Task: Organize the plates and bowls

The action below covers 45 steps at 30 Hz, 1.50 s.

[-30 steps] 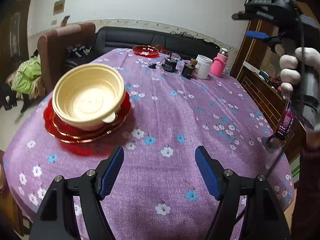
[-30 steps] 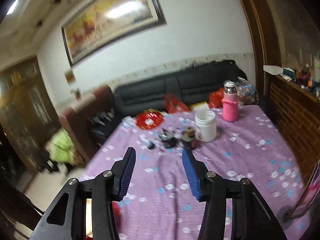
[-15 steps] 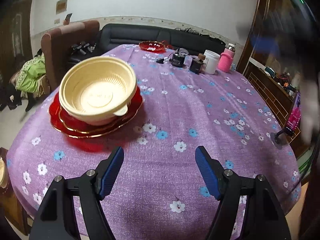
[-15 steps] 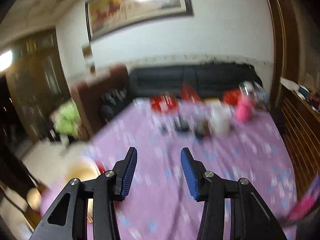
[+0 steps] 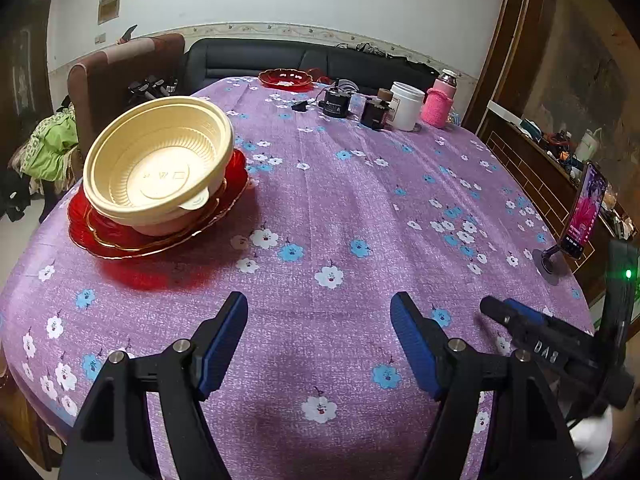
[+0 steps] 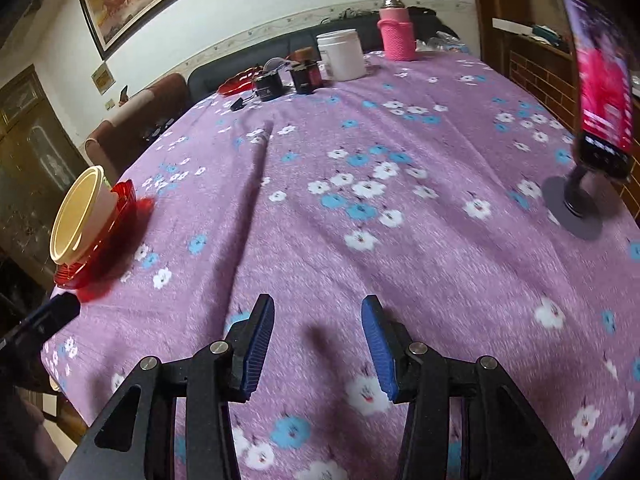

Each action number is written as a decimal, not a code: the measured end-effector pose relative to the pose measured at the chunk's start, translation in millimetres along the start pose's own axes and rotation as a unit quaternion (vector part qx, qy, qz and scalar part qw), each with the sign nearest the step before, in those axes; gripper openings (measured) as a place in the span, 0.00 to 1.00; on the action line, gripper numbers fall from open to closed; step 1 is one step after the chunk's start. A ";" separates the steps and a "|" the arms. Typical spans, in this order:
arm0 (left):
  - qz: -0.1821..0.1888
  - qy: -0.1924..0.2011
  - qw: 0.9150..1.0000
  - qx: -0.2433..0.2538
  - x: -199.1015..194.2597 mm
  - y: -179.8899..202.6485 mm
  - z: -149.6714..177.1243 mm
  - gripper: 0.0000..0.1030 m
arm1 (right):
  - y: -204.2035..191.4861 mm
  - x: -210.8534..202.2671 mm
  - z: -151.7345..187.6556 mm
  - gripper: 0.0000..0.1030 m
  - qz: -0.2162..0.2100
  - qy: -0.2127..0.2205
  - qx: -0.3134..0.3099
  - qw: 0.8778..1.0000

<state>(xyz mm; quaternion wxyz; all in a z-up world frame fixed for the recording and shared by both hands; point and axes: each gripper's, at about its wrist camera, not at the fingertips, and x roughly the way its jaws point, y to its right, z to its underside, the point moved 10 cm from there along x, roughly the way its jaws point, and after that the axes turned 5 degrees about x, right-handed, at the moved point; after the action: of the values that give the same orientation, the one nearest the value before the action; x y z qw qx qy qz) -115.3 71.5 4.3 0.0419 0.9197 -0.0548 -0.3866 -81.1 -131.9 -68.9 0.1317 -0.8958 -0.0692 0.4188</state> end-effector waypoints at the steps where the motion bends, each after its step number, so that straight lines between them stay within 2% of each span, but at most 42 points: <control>1: 0.002 0.000 1.000 0.002 0.4 2.6 0.6 0.71 | 0.8 -1.8 2.6 0.48 0.003 -0.001 -0.006 1.000; 11: 0.001 0.006 1.000 0.012 0.3 13.5 2.2 0.71 | -13.3 -15.4 17.1 0.49 0.007 0.029 -0.050 0.998; 15: -0.001 0.010 1.000 0.014 -1.3 12.1 0.7 0.71 | -21.0 -19.1 16.1 0.52 0.007 0.043 -0.066 0.997; 21: -0.024 0.041 0.999 0.018 -13.7 1.4 -10.3 0.71 | -31.4 -16.5 11.4 0.54 -0.006 0.044 -0.066 0.997; 27: -0.059 0.091 0.994 -0.008 -37.7 -29.4 -34.3 0.71 | -61.5 -23.5 -2.5 0.57 -0.021 0.062 -0.087 0.994; 33: -0.127 0.147 0.980 -0.046 -65.9 -71.2 -50.3 0.80 | -115.7 -29.4 -15.6 0.62 -0.067 0.071 -0.101 0.990; 38: -0.191 0.195 0.959 -0.074 -94.9 -103.2 -59.6 1.00 | -169.2 -31.6 -27.8 0.69 -0.089 0.098 -0.121 0.984; 41: -0.228 0.194 0.951 -0.075 -103.8 -125.2 -61.8 1.00 | -191.0 -23.6 -23.5 0.71 -0.095 0.109 -0.121 0.982; 45: -0.236 0.181 0.950 -0.095 -104.8 -150.1 -57.9 1.00 | -216.9 -8.4 -3.5 0.71 -0.100 0.087 -0.148 0.980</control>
<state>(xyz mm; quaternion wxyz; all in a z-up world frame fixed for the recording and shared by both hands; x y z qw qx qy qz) -136.4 236.1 100.8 0.0456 0.9527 0.2088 -0.2161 -86.8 72.8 3.2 0.0447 -0.9269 -0.2081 0.3093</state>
